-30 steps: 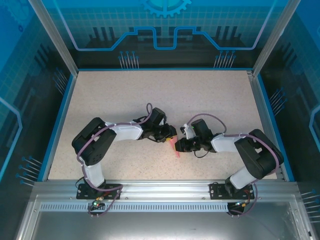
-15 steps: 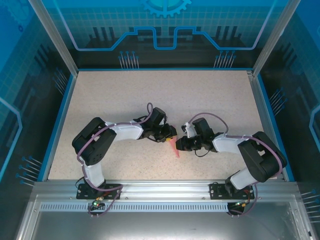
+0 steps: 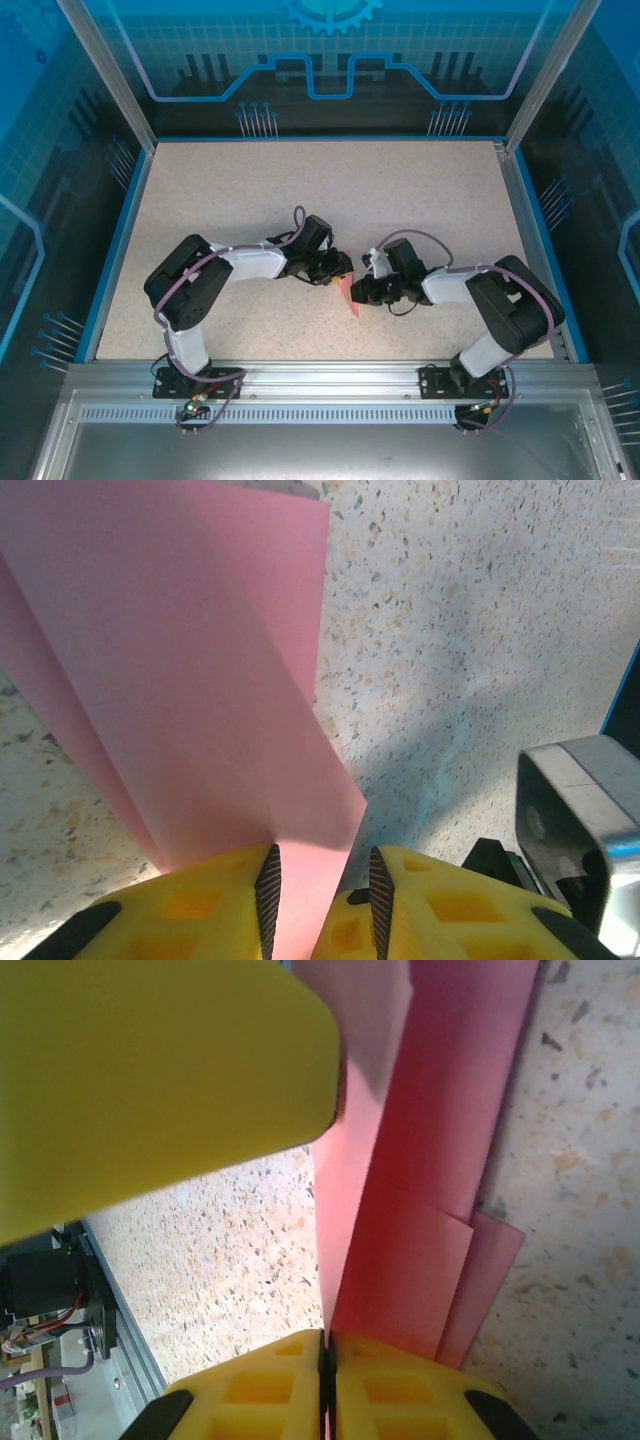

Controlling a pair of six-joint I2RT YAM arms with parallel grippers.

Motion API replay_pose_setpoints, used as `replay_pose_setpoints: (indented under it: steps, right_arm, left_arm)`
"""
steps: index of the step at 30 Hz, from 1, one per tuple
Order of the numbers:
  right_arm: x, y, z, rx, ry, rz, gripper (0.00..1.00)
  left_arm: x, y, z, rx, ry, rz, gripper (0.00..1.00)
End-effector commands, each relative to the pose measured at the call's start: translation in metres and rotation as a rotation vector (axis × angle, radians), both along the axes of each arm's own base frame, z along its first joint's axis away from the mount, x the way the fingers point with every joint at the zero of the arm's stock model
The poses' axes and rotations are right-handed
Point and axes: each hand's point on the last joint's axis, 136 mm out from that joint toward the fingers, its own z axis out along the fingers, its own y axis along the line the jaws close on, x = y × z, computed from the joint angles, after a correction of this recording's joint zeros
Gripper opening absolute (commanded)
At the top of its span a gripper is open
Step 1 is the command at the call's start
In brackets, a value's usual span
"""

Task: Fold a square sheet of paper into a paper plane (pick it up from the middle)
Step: Fold the wing for the fifth time at the center of the table.

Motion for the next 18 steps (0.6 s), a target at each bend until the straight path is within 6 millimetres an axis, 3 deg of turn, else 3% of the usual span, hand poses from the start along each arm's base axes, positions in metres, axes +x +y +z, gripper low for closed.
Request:
replay_pose_setpoints:
  steps: [1, 11, 18]
  right_arm:
    - [-0.004, -0.008, -0.010, 0.007, 0.049, -0.026, 0.10]
    - [0.006, -0.006, 0.012, 0.107, 0.032, -0.024, 0.10]
    - [0.006, -0.010, 0.016, 0.064, 0.005, -0.001, 0.19]
  left_arm:
    - [0.001, -0.006, 0.007, -0.007, -0.009, -0.021, 0.32]
    - [0.004, -0.004, 0.025, -0.008, -0.078, -0.041, 0.38]
    - [0.005, 0.000, 0.012, 0.018, -0.045, -0.019, 0.36]
